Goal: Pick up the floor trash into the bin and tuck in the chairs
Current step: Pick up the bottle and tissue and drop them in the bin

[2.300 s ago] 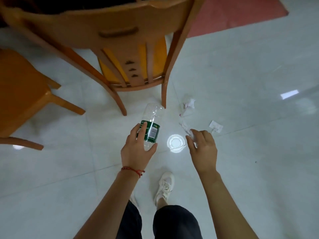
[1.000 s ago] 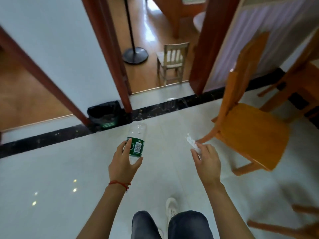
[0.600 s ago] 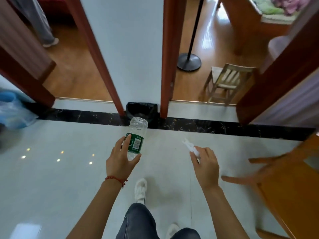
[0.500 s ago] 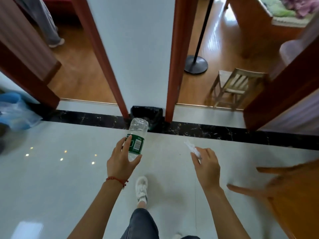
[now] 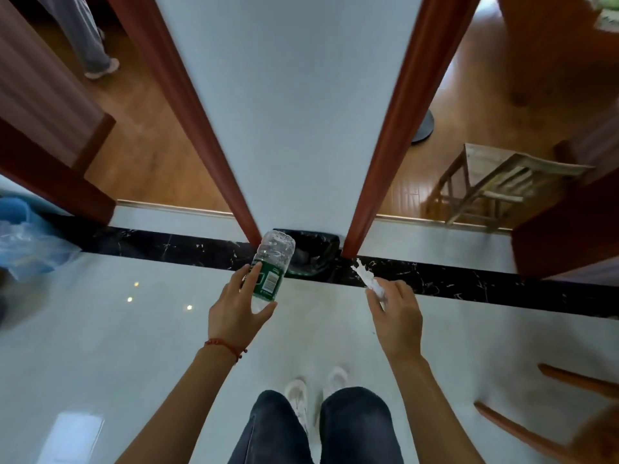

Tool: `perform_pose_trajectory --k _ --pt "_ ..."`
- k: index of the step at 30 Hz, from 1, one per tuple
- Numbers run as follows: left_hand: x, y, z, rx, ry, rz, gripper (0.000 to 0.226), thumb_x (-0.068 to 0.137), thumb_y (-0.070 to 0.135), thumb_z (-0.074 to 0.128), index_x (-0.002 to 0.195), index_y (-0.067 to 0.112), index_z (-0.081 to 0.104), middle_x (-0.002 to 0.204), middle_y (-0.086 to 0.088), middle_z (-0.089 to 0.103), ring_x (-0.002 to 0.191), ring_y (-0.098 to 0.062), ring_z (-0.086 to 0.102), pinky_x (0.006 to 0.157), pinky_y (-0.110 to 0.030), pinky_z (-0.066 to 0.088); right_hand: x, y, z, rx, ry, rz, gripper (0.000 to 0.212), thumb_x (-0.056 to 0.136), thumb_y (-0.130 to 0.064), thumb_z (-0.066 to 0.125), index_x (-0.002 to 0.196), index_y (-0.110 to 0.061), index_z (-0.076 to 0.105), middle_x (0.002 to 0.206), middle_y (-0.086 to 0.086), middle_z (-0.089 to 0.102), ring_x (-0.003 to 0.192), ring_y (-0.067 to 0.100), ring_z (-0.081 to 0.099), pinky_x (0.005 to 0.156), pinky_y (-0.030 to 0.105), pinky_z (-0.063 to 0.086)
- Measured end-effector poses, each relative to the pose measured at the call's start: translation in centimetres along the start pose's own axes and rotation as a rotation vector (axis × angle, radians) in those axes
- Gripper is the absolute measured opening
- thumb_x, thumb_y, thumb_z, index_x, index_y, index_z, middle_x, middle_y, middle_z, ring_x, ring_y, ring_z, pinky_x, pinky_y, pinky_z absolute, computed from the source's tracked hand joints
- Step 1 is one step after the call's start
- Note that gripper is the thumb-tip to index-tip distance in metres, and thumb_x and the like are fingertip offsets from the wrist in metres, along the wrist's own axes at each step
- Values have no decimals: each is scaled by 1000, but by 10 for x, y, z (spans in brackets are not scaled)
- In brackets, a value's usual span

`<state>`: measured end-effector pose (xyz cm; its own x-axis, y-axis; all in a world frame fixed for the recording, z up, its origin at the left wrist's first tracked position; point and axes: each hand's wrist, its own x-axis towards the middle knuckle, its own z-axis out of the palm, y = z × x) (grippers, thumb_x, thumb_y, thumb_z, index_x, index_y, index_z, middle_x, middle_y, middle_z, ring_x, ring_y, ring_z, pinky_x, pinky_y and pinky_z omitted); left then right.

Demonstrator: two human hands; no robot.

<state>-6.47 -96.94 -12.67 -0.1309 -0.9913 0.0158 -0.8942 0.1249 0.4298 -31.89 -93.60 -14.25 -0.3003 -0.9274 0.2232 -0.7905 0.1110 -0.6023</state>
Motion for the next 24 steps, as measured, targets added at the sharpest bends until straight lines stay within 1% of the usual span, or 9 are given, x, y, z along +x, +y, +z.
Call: perform_pose_trajectory --k 2,5,9,13,15,17,20,24 --pt "21 -3 12 -4 -18 -26 75 59 24 86 124 6 54 120 -17 59 91 -34 64 52 -44 55 20 6 16 11 -27 2 23 75 -9 74 96 -2 67 77 10 61 67 11 46 56 11 35" --pt "52 -9 33 8 -33 -63 74 61 25 85 125 7 53 120 -16 59 92 -34 63 54 -45 55 50 20 45 27 -82 -19 24 75 -10 74 96 -2 67 78 10 60 67 12 47 54 21 43" --pt "90 -18 64 3 -86 -97 76 61 25 85 127 8 52 121 -14 58 92 -33 63 53 -43 55 83 43 82 13 -129 -76 20 77 -11 73 94 -3 67 77 9 60 66 17 51 56 21 41" --pt "133 -39 94 66 -154 -35 75 60 24 85 126 7 53 122 -16 58 92 -33 64 51 -42 54 109 71 120 0 -150 -108 21 80 -20 62 93 -4 67 76 7 59 67 21 54 56 24 45" --pt "155 -55 113 101 -198 -1 75 58 24 86 124 6 54 121 -17 58 90 -34 64 50 -41 54 118 84 142 -10 -160 -98 22 80 -21 61 92 -4 67 75 6 59 67 22 55 56 26 47" --pt "175 -73 138 136 -249 39 76 58 23 87 124 6 54 121 -18 58 90 -35 64 51 -41 54 121 96 166 -30 -168 -99 22 80 -22 61 90 -3 68 75 7 60 66 22 56 58 24 46" --pt "201 -97 185 150 -334 61 74 66 24 82 131 9 49 128 -17 53 100 -37 59 63 -45 54 123 113 205 -50 -203 -82 31 84 -31 51 90 -5 67 76 7 60 68 22 56 58 23 44" --pt "227 -128 249 215 -468 127 73 81 30 68 142 17 32 144 -11 36 118 -31 46 86 -44 48 119 132 248 -69 -205 -57 35 84 -34 47 92 -6 67 78 7 60 69 21 56 58 21 42"
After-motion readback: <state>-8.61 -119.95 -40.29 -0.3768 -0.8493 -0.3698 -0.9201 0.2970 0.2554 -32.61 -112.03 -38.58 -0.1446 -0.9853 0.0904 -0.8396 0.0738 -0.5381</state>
